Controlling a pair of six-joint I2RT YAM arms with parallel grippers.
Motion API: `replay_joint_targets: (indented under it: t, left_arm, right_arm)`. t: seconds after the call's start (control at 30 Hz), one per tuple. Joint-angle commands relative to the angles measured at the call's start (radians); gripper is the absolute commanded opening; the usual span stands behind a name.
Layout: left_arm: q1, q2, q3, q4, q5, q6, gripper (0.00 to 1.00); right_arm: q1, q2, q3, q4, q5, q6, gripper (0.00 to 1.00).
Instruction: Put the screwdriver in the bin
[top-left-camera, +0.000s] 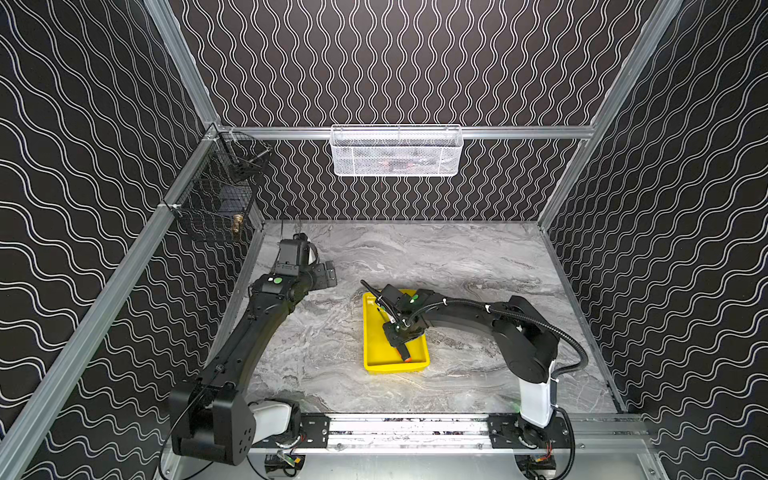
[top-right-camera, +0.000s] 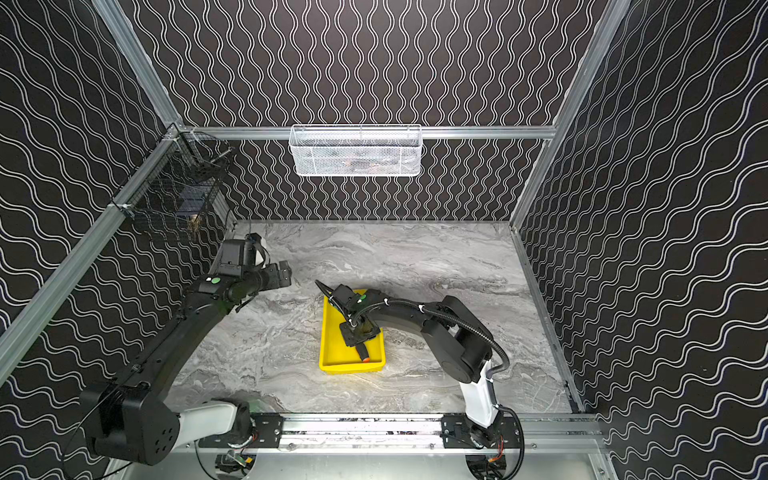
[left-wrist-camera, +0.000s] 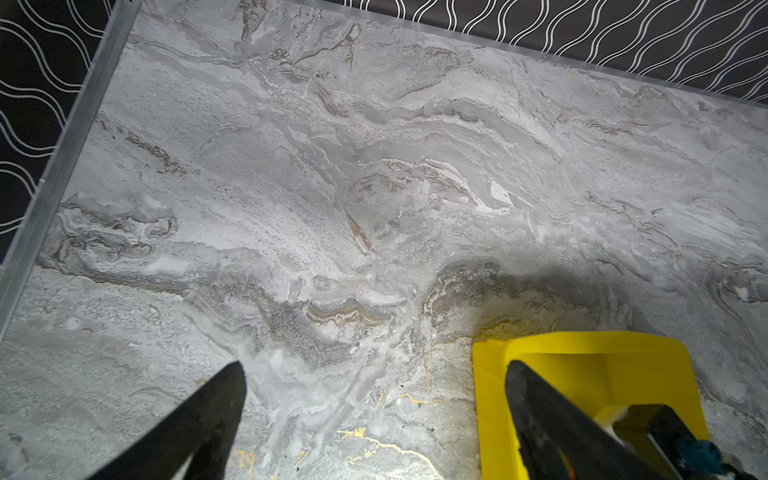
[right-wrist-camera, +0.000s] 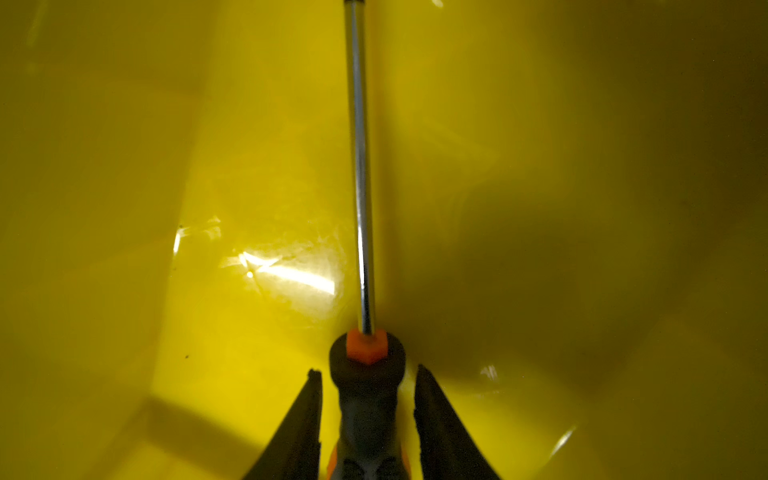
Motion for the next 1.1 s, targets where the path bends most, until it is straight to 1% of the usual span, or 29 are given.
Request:
replay_joint_targets:
  t: [0.0, 0.1, 0.3, 0.47, 0.63, 0.77, 0.9, 1.07]
  left_arm:
    - [0.003, -0.004, 0.006, 0.002, -0.009, -0.008, 0.99]
    - [0.003, -0.004, 0.003, 0.006, -0.004, -0.013, 0.99]
    - [0.002, -0.006, 0.005, 0.006, 0.010, -0.014, 0.99]
    - [0.003, 0.010, 0.011, -0.005, 0.013, -0.014, 0.99]
    - [0.003, -0.002, 0.004, 0.006, 0.011, -0.016, 0.99]
    - [0.003, 0.002, 0.006, -0.001, 0.000, -0.010, 0.99]
    - [0.001, 0.011, 0.001, -0.003, -0.012, -0.006, 0.99]
    - [0.001, 0.023, -0.017, -0.001, -0.017, -0.010, 0.99]
  right_arm:
    - [-0.001, -0.021, -0.005, 0.038, -0.006, 0.014, 0.42]
    - [0.000, -0.025, 0.011, 0.021, 0.011, 0.011, 0.49]
    - [-0.007, -0.052, 0.041, -0.012, 0.045, -0.002, 0.60]
    - [-0.009, -0.142, 0.042, -0.017, 0.049, 0.000, 0.66]
    - [-0.036, -0.234, 0.073, -0.062, 0.074, -0.009, 0.68]
    - [-0.101, -0.365, 0.044, -0.051, 0.078, -0.021, 0.70]
    - [-0.216, -0.509, -0.025, 0.002, 0.033, -0.033, 0.72]
    - [-0.362, -0.686, -0.130, 0.069, 0.021, -0.041, 0.76]
